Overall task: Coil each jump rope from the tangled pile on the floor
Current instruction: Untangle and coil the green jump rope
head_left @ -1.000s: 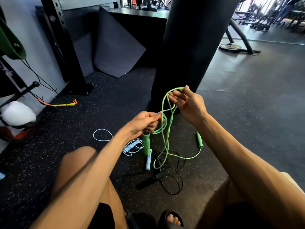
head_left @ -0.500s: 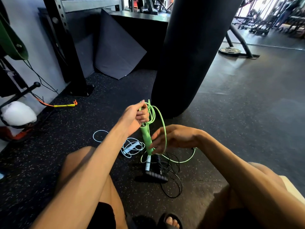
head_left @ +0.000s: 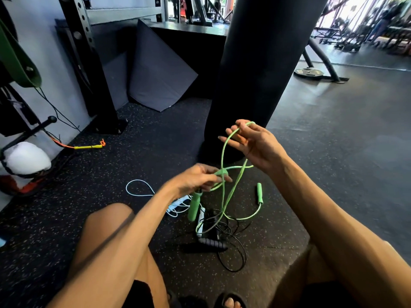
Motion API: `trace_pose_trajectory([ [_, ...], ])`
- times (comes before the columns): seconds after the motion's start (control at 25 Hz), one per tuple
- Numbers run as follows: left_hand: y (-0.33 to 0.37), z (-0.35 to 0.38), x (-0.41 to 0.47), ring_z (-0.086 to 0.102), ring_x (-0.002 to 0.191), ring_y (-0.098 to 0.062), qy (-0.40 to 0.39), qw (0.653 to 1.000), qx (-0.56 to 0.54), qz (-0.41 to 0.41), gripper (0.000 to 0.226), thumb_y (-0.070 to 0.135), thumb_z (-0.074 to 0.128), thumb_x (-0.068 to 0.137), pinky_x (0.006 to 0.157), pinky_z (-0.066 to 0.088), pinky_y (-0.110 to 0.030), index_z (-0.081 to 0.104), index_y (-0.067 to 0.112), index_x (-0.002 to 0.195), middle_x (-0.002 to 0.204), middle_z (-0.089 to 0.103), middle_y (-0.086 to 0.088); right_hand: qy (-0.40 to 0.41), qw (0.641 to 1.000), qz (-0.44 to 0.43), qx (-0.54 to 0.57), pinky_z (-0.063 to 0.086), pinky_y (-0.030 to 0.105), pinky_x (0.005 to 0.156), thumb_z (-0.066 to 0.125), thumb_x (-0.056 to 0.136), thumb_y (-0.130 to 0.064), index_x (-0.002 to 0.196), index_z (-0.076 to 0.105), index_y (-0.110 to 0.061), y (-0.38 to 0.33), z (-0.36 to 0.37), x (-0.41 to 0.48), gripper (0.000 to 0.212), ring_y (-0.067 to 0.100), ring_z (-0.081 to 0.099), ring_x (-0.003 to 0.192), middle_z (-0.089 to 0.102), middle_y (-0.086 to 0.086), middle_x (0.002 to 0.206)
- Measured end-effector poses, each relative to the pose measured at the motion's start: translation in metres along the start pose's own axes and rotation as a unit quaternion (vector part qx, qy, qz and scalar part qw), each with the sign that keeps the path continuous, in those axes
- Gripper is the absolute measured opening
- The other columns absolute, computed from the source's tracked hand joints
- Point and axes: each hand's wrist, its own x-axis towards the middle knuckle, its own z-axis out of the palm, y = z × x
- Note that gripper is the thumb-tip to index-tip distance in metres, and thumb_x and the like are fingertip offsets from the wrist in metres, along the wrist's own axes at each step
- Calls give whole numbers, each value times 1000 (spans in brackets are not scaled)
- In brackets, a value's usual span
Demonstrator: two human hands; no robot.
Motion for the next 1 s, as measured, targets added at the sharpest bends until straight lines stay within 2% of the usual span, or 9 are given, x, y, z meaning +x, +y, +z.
trace_pose_trajectory([
  [0.12,-1,10,-2,30,53,-8,-15,999,43,-4,29,23,62,95,50,25,-18,71,-3,104,57,35,6,64,997,-35,-1,58,49,87,48,102,-10,102,57,4,0,-7,4,17,33,71,93,65,18,90],
  [0.2,0,6,0,30,47,-8,52,998,40,4,30,29,64,92,46,26,-18,74,0,93,51,37,7,81,994,-22,-71,56,49,93,49,103,-23,105,57,6,1,-14,3,30,33,71,92,67,19,89],
  [0.28,2,-2,1,25,43,-8,136,990,-20,12,30,30,63,93,44,21,-19,74,3,86,47,32,6,61,977,36,-202,58,48,88,48,102,-32,108,58,7,-2,-21,-5,41,29,70,85,66,19,88],
  [0.4,6,-13,3,19,39,-7,197,971,-132,16,29,27,61,95,45,12,-23,69,2,83,45,23,8,-39,884,150,-441,62,38,68,49,102,-18,112,57,12,6,-25,-22,33,29,70,79,67,28,97],
  [0.48,11,-16,5,17,37,-6,201,958,-206,6,28,25,62,95,47,10,-25,67,0,83,43,20,9,-93,821,194,-529,61,32,58,53,99,-7,117,56,9,33,-27,-26,24,32,70,78,68,30,99],
  [0.6,16,-19,5,16,36,-6,201,948,-245,-8,27,23,62,94,46,10,-24,67,-2,84,42,18,9,-123,754,159,-626,56,26,48,64,94,-12,108,62,-5,85,-30,-20,16,15,68,62,69,14,84],
  [0.72,14,-24,4,15,40,-6,201,952,-229,2,31,27,62,94,43,13,-22,69,-4,90,45,17,9,-120,698,67,-703,45,19,57,67,91,-18,84,69,-14,110,-31,-11,8,-1,57,52,69,3,75],
  [0.8,12,-31,3,15,41,-6,207,956,-206,14,42,36,62,93,46,12,-24,71,-5,99,50,16,7,-98,718,18,-689,45,20,58,63,93,-17,78,67,-16,104,-26,-8,15,6,58,56,67,0,69],
  [1.0,8,-33,0,22,46,-7,198,978,-60,23,57,52,66,81,46,18,-21,72,1,105,53,26,7,18,918,-100,-383,41,24,45,44,105,-18,92,61,0,37,10,1,27,15,56,52,59,9,66],
])
